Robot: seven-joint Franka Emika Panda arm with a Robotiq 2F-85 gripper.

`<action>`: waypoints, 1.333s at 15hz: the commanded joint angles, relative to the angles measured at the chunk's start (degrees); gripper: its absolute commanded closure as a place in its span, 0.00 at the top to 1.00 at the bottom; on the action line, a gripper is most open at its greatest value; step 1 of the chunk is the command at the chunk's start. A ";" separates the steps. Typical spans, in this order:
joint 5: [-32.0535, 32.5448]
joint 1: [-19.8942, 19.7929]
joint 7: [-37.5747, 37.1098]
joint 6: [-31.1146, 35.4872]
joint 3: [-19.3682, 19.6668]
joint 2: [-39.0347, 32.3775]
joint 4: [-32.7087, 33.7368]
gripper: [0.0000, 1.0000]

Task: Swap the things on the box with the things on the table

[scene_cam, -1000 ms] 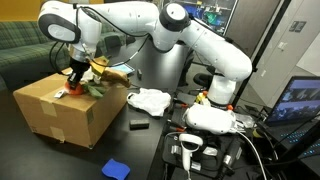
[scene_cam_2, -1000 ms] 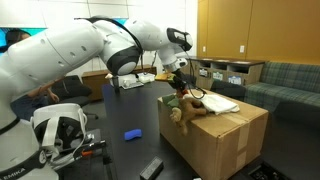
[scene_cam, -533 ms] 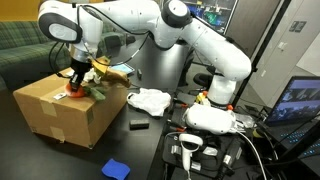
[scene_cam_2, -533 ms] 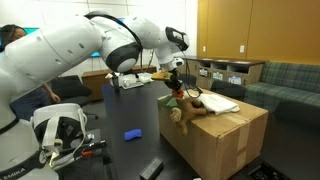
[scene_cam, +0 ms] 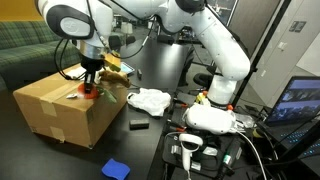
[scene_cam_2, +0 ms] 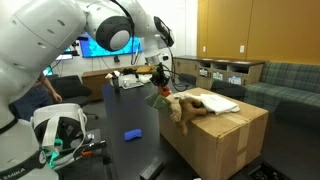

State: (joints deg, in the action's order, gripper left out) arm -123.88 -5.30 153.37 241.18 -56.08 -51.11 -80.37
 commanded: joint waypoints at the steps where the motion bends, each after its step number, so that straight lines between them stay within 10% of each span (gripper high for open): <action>1: -6.74 -0.62 -4.48 -3.51 2.48 8.82 -13.64 0.04; 16: -9.37 2.78 -33.16 -33.24 12.08 16.44 -42.49 0.04; 18: -7.97 3.26 -35.05 -33.63 12.60 15.42 -42.86 0.43; 20: -8.01 4.38 -35.39 -35.05 14.18 15.45 -43.43 0.46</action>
State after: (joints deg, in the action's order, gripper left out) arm -132.97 -3.16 120.38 208.24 -43.90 -37.03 -121.96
